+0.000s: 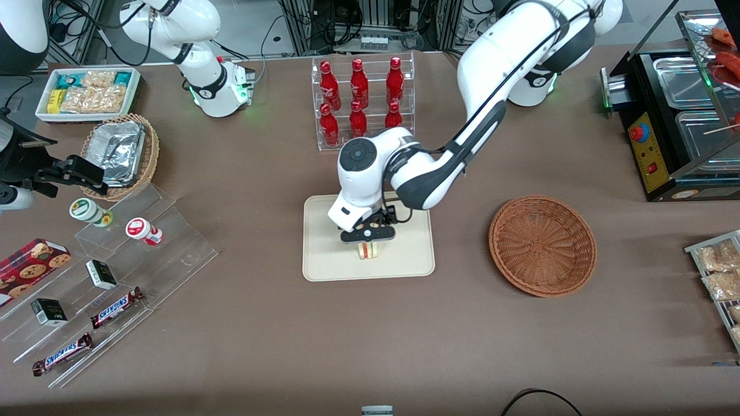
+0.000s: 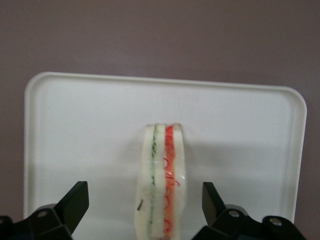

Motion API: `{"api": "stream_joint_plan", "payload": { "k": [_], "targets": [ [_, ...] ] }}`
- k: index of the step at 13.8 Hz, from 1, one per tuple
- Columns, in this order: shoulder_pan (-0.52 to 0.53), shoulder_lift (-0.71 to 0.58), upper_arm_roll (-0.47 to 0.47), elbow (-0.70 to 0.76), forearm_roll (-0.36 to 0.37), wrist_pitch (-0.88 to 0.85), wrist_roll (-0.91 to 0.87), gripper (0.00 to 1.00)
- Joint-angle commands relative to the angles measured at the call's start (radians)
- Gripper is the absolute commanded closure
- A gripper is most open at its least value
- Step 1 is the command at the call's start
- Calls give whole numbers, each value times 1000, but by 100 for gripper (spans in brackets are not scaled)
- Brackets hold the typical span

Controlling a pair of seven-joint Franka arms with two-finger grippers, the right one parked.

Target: Place sandwich from basket to tray

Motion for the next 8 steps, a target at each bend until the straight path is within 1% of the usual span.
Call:
{"api": "stream_joint_plan", "payload": {
  "k": [1,2,3,5,6,8],
  "targets": [
    [-3,-109,57,-27,-36,-59,-47,0],
    [-5,-147,102,-36,-85,-70,-43,0],
    [-5,-190,126,-67,-118,-82,-34,0],
    [-3,-299,193,-151,-162,-84,-14,0],
    [-5,-337,221,-167,-190,-98,18,0],
    [-4,-379,250,-165,-212,-189,86,0]
  ]
}}
